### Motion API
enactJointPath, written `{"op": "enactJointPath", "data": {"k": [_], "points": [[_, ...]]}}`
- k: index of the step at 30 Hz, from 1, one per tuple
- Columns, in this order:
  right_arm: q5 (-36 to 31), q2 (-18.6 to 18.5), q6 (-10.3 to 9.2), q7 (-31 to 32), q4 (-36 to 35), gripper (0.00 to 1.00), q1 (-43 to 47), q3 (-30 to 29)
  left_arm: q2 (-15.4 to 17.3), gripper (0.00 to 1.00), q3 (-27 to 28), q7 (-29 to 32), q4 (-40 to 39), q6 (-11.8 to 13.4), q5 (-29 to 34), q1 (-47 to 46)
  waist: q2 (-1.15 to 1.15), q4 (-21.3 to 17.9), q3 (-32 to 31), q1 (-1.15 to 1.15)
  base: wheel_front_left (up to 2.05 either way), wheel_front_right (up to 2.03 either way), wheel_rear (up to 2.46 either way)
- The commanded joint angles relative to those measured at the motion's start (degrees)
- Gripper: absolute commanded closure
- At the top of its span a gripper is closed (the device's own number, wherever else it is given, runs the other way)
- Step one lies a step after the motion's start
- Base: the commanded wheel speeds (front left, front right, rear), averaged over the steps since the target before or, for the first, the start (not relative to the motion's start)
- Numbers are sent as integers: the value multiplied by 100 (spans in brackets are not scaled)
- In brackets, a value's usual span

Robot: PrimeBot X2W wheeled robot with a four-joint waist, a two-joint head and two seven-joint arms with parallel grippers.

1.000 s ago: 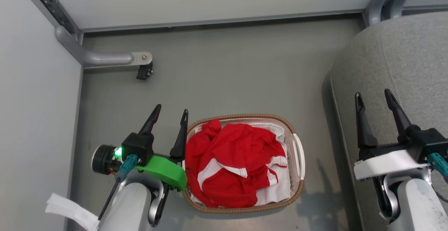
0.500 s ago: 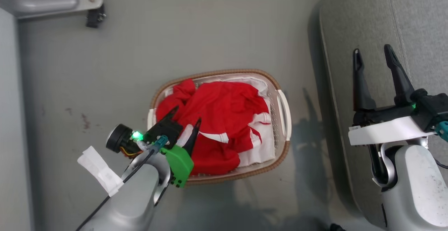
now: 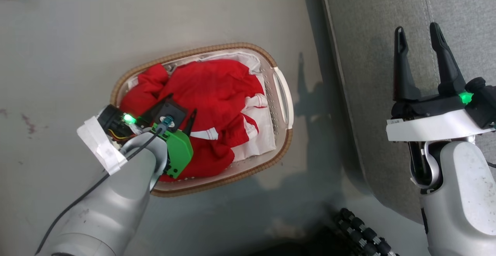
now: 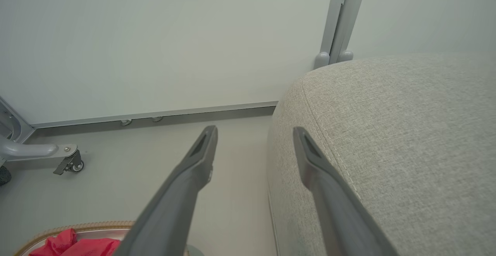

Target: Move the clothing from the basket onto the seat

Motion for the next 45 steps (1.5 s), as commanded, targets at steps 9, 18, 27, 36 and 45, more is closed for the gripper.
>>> {"op": "enactJointPath", "data": {"k": [9, 18, 27, 36, 45], "points": [[183, -9, -8, -28, -62, 0, -233, 159, 92, 0, -28, 266, 652, 141, -70, -374, 0, -405, 643, -1, 0, 0, 0], [254, -10, -8, -28, 23, 0, -249, 234, 37, 100, -55, 800, 835, 242, -175, -224, 0, -431, 640, -1, 0, 0, 0], [173, -10, -8, -28, 115, 0, -154, 200, -100, 100, -103, 397, 798, 201, -277, -66, 0, -339, 372, -1, 0, 0, 0], [-135, -12, -8, -28, 278, 0, 114, -18, -317, 100, -277, 24, 326, 92, -416, 464, 0, 56, -455, -1, 0, 0, 0], [-613, -16, -8, -28, 496, 0, 635, -304, -351, 100, -472, -16, -818, 36, -358, 922, 0, 630, -1772, -1, 0, 0, 0]]}}
